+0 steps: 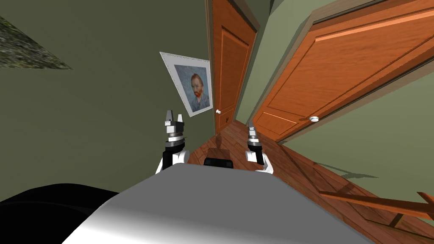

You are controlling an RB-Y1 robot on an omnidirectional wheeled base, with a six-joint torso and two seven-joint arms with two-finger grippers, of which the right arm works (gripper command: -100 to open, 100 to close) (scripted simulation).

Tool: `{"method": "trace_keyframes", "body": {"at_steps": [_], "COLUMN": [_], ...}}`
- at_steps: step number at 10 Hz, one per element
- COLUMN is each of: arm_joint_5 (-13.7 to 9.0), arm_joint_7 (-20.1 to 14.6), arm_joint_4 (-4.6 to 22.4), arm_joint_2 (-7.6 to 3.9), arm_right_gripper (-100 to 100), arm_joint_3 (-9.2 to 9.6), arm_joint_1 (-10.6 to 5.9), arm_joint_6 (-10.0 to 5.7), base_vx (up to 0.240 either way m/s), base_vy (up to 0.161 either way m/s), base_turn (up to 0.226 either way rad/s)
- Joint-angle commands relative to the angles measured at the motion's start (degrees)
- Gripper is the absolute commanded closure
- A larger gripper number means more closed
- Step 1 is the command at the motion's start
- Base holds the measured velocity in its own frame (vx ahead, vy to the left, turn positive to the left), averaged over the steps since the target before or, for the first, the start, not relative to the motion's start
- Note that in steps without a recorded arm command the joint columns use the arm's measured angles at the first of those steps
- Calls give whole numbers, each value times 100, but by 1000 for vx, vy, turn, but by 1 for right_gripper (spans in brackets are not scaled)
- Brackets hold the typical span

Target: Pull the door open

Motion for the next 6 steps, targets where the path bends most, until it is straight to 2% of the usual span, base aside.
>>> {"method": "trace_keyframes", "body": {"at_steps": [1, 6], "arm_joint_5": [77, 326], "arm_joint_7": [200, 808], "arm_joint_4": [217, 1021], "arm_joint_2": [-31, -76], "arm_right_gripper": [-100, -100], "arm_joint_3": [10, 52], "arm_joint_1": [-88, -362], "arm_joint_6": [-32, -229], "base_vx": [87, 85], "base_vy": [-61, -72], "base_turn": [100, 111]}}
